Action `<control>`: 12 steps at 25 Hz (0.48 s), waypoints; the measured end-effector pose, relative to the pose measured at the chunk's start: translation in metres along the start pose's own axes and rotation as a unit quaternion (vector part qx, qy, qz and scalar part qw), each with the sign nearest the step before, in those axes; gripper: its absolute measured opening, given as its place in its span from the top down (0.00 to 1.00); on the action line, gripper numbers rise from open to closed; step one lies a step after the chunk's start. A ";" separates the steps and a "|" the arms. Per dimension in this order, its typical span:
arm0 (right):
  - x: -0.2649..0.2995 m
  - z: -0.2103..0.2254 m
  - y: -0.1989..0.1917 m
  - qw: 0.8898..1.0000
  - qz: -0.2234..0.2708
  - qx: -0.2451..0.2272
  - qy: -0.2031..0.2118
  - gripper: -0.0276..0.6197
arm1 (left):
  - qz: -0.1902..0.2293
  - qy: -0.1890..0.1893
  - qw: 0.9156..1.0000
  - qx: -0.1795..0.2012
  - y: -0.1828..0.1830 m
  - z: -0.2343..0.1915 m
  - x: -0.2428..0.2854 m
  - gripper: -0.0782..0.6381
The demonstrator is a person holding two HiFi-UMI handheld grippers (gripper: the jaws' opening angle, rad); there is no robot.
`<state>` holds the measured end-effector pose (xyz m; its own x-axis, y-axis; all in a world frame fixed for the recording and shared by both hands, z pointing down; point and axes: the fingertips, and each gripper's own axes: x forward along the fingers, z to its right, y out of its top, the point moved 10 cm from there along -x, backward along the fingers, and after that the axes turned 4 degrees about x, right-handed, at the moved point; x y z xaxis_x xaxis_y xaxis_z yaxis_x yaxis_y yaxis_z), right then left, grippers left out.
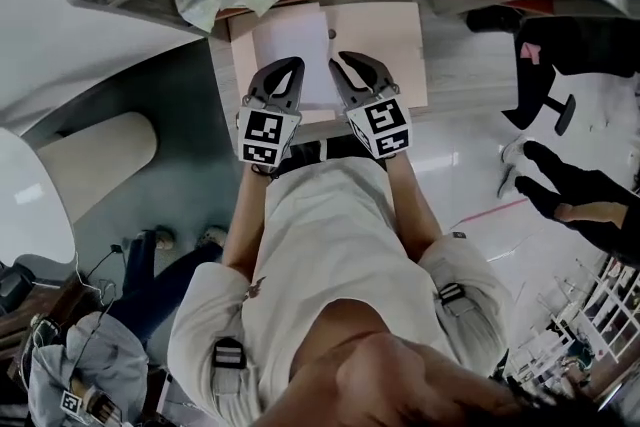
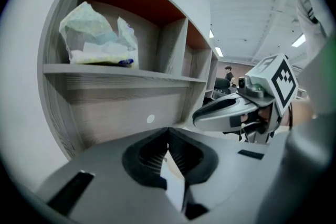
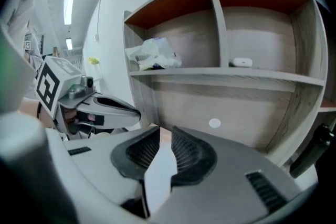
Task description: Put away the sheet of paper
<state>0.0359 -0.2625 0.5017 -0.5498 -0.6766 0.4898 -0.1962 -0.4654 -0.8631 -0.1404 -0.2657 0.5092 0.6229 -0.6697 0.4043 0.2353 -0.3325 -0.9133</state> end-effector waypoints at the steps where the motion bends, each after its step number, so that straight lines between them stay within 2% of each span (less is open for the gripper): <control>1: -0.005 -0.002 0.007 1.000 0.012 -0.005 0.001 0.84 | 0.008 0.002 1.000 0.001 0.006 -0.001 -0.005 0.86; 6: -0.031 -0.016 0.033 0.998 0.056 -0.021 0.003 0.88 | 0.047 0.005 0.999 0.011 0.037 0.001 -0.034 0.86; 12: -0.047 -0.026 0.046 0.995 0.088 -0.036 -0.003 0.92 | 0.076 0.002 0.997 0.026 0.054 0.001 -0.055 0.86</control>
<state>0.0317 -0.2376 0.4362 -0.5766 -0.7474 0.3300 -0.1544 -0.2969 -0.9423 -0.1612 -0.2462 0.4371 0.6519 -0.7120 0.2610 0.1770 -0.1918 -0.9653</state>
